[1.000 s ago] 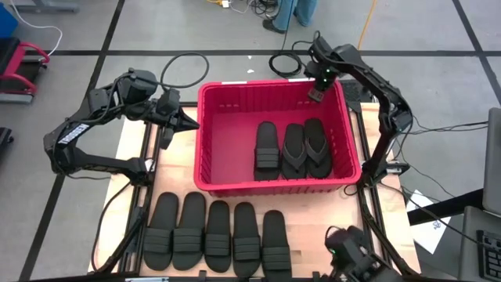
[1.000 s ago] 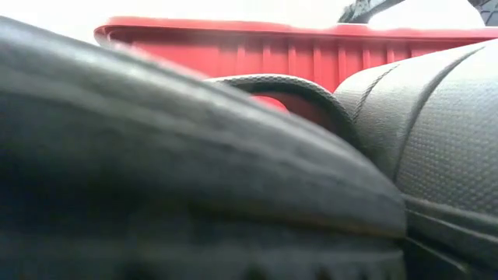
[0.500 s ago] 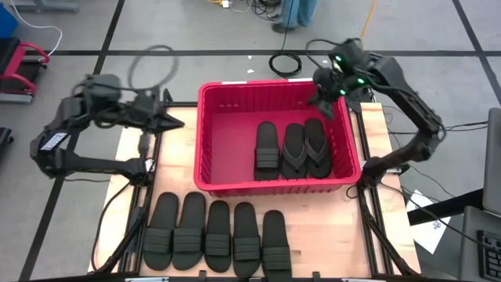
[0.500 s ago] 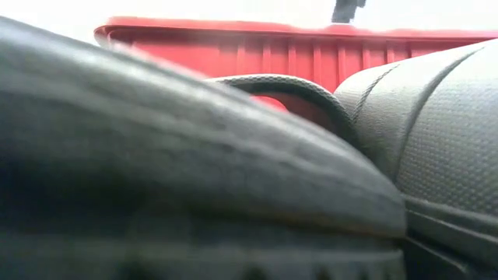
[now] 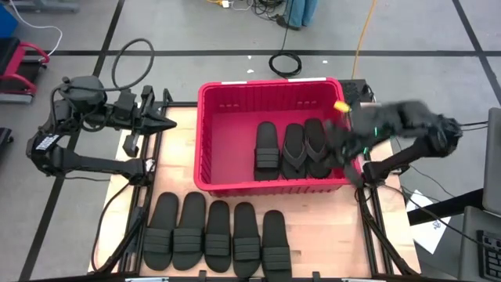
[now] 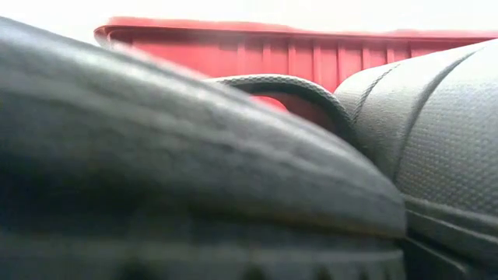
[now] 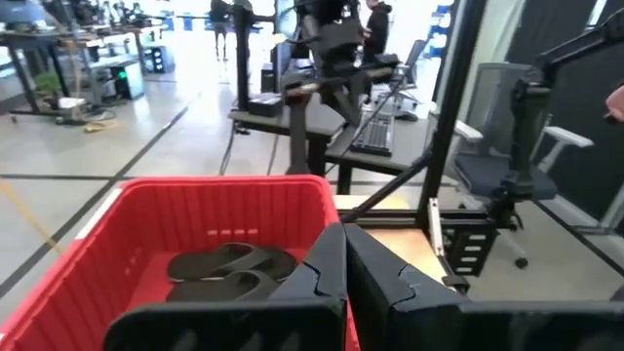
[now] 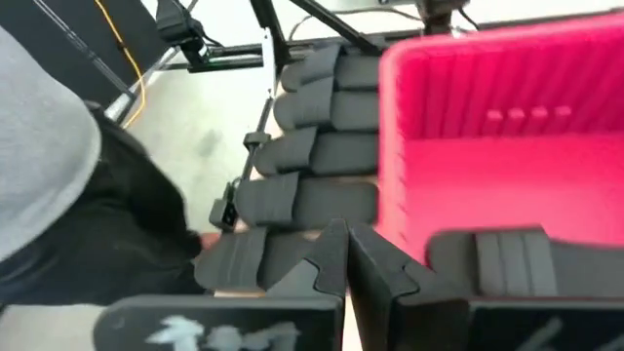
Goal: Pick and place slides into bin
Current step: Adjust the red bin
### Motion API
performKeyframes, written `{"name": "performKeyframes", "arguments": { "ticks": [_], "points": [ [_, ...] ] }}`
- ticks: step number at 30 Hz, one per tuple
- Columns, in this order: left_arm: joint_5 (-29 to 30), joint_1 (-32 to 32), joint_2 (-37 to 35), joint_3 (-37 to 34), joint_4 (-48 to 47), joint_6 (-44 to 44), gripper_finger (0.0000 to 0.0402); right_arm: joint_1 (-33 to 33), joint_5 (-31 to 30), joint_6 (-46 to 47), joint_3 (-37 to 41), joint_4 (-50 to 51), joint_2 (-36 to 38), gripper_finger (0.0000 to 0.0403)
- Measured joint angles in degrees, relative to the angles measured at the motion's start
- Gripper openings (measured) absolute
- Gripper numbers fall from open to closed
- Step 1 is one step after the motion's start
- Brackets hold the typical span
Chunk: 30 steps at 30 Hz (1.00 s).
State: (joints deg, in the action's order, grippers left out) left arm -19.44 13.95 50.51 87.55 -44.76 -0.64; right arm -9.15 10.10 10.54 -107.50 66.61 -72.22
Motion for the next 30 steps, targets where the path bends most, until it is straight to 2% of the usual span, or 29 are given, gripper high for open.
{"name": "performKeyframes", "arguments": {
  "ticks": [4,7,10,14,18,23,27,30],
  "points": [
    [-0.91,-1.41,-0.53,0.00,-0.06,0.06,0.0000,-13.65,-13.58,5.36,0.00,-4.34,-3.59,0.0000],
    [-2.58,-1.86,-0.80,-0.02,-0.10,-0.05,0.0000,-19.11,-20.24,12.00,0.02,-2.32,-5.94,0.0000],
    [-4.49,-2.34,-1.21,-0.02,-0.33,-1.04,0.0000,-22.80,-20.61,18.70,0.08,-1.22,-8.02,0.0000],
    [-4.61,-3.01,-1.56,-0.02,-1.51,-2.58,0.0002,-27.01,-21.97,23.24,1.18,-0.40,-10.34,0.0000],
    [-4.59,-3.10,-1.50,-0.02,-1.82,-5.62,0.0001,-28.42,-33.83,32.54,2.68,9.53,-9.27,0.0000],
    [-3.63,-3.10,-1.28,-0.02,-1.82,-6.85,0.0002,-28.49,-34.06,45.71,5.28,24.03,-3.89,0.0000],
    [-0.90,-3.05,-0.80,-0.02,-1.80,-7.06,0.0002,-26.77,-39.32,52.42,11.59,23.17,3.66,0.0000],
    [0.96,-3.07,-0.04,-0.02,-1.76,-7.19,0.0002,-23.16,-41.89,53.55,17.08,23.62,8.19,0.0000]
  ]
}}
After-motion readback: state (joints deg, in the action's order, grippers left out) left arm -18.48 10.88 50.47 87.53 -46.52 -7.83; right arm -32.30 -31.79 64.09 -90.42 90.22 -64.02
